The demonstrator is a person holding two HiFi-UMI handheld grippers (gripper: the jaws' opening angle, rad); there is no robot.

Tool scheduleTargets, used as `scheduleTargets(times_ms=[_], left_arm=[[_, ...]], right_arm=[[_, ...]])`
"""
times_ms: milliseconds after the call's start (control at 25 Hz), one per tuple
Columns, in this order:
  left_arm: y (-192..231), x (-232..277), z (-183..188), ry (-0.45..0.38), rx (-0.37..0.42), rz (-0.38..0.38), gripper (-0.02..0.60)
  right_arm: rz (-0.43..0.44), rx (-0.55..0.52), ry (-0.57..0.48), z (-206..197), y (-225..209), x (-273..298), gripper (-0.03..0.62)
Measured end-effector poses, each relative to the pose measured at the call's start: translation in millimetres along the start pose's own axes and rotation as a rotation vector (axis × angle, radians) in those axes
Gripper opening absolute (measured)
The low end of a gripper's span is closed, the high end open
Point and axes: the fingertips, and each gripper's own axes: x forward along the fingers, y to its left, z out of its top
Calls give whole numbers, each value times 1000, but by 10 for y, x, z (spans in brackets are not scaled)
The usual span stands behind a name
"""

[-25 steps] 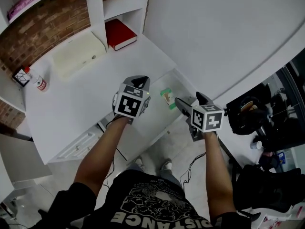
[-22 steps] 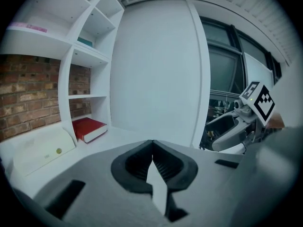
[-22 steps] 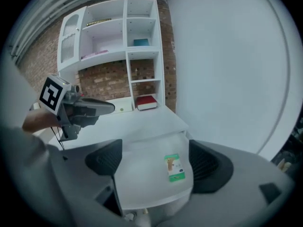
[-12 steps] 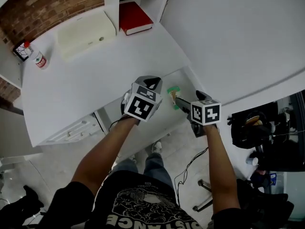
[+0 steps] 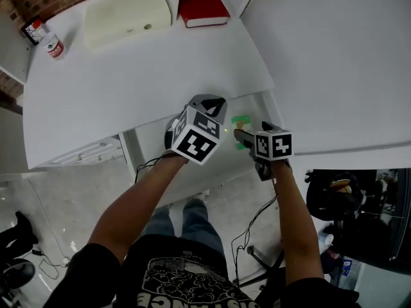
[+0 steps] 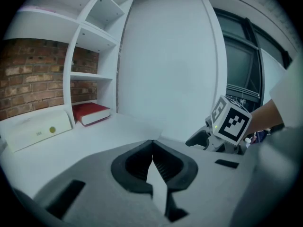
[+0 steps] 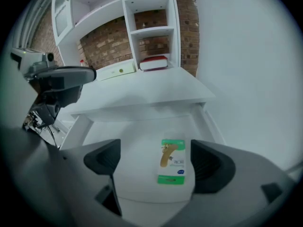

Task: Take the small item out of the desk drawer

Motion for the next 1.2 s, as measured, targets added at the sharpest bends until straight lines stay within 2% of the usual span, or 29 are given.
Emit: scheduleTargets(times_ms=[200,520,800,1200], left_arm=[[177,54,-26,1,-9,86,6],[287,90,-95,17,-46,170,6],[356,80,-171,33,-72,238,6],[383,50,-298,73,-94,296,6]], right_arm=[[40,7,71,-98,-127,271,465],[61,-1,163,-268,-327,625,472],[33,6,210,-391,-461,860,481],[-19,33,283,-633,-522,1061,480]])
